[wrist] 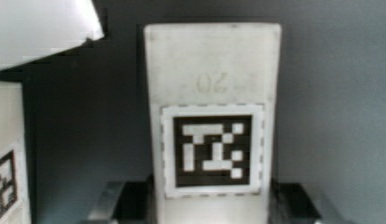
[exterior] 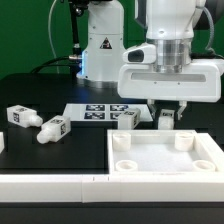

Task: Assemble square table

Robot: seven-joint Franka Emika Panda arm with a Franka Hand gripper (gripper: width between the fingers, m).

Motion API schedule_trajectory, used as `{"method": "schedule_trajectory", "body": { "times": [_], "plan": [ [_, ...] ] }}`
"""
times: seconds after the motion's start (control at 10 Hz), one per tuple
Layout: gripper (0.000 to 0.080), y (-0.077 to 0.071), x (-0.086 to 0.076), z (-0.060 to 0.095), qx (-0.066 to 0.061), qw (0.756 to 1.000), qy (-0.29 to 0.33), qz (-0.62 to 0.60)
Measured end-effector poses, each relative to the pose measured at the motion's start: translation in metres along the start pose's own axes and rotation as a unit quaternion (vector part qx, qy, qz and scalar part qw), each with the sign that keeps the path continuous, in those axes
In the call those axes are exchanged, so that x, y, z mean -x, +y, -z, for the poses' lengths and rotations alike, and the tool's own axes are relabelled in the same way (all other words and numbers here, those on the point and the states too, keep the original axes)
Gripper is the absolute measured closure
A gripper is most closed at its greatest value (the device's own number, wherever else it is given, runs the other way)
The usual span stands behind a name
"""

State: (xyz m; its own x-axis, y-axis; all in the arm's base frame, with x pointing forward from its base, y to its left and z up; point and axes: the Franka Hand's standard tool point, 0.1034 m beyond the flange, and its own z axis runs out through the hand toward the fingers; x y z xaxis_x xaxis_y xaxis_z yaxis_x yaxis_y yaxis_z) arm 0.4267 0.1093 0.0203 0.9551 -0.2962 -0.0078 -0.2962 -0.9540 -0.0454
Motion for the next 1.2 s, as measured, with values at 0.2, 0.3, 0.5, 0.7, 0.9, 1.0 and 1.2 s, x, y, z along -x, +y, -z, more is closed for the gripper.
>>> {"method": "schedule_trajectory", "body": {
  "times": [0.2, 0.3, 0.5, 0.7, 0.9, 1.0, 1.2],
  "plan": [
    [0.0519, -0.022, 0.021, 0.007, 0.001, 1.000, -0.008, 0.020],
    [0.0519, -0.029, 0.024, 0.012, -0.001, 0.998, -0.008, 0.059],
    [0.0518, -0.035, 0.024, 0.010, -0.004, 0.991, -0.001, 0.132],
    [0.0518, -0.033, 0.023, 0.010, -0.004, 0.990, -0.001, 0.138],
    [0.0518, -0.034, 0.016, 0.013, -0.005, 0.965, 0.007, 0.261],
    [0.0518, -0.029, 0.004, 0.015, -0.006, 0.933, 0.024, 0.359],
    [0.0518, -0.017, -0.001, 0.013, -0.009, 0.900, 0.021, 0.434]
  ]
}}
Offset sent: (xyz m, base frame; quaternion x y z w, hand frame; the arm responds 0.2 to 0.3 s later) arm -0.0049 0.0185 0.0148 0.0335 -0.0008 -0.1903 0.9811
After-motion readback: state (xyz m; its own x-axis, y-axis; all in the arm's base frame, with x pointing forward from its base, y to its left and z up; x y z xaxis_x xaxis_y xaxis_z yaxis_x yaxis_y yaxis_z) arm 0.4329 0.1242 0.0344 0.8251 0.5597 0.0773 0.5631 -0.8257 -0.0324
